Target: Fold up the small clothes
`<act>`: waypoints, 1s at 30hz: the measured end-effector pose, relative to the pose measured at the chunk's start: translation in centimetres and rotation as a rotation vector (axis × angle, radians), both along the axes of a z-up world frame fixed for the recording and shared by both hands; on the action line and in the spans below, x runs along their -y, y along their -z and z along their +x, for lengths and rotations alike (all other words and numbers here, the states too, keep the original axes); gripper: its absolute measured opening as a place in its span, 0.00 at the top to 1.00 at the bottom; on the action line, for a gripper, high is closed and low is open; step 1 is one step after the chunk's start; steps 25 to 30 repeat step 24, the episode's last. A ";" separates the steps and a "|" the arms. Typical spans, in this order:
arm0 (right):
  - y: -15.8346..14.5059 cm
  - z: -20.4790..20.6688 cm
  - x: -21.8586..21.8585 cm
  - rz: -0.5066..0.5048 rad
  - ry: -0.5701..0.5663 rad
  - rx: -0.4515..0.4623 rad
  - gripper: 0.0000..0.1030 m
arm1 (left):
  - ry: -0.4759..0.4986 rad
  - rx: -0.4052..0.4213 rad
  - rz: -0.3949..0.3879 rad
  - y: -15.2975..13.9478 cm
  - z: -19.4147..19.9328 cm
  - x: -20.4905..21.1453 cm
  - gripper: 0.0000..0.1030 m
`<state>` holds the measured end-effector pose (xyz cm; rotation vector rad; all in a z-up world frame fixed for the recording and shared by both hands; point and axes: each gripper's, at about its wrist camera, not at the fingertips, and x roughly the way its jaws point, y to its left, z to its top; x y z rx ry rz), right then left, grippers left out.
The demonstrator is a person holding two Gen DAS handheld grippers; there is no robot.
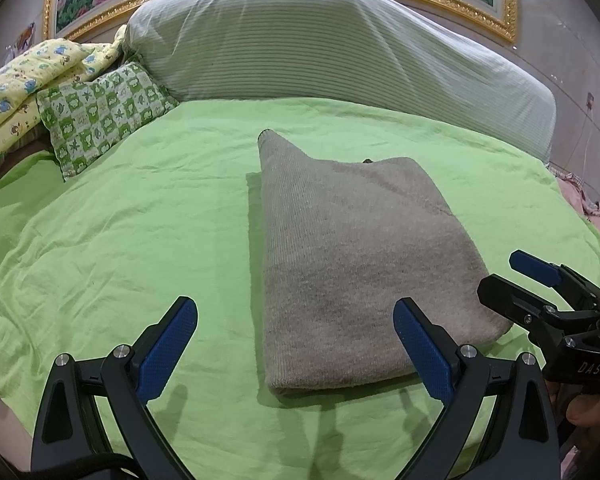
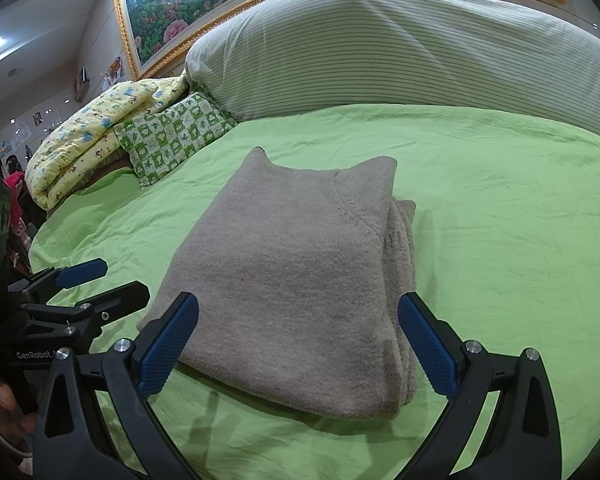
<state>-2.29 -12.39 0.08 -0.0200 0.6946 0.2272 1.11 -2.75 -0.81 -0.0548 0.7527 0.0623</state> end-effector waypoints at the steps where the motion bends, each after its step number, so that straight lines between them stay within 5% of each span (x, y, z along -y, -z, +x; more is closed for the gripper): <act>1: 0.0 0.1 0.1 0.000 -0.001 0.001 0.03 | -0.003 0.001 0.002 0.0 0.0 0.0 0.04; 30: 0.1 0.7 0.5 0.010 0.013 -0.017 0.03 | -0.023 -0.032 -0.007 0.6 0.9 -0.4 0.04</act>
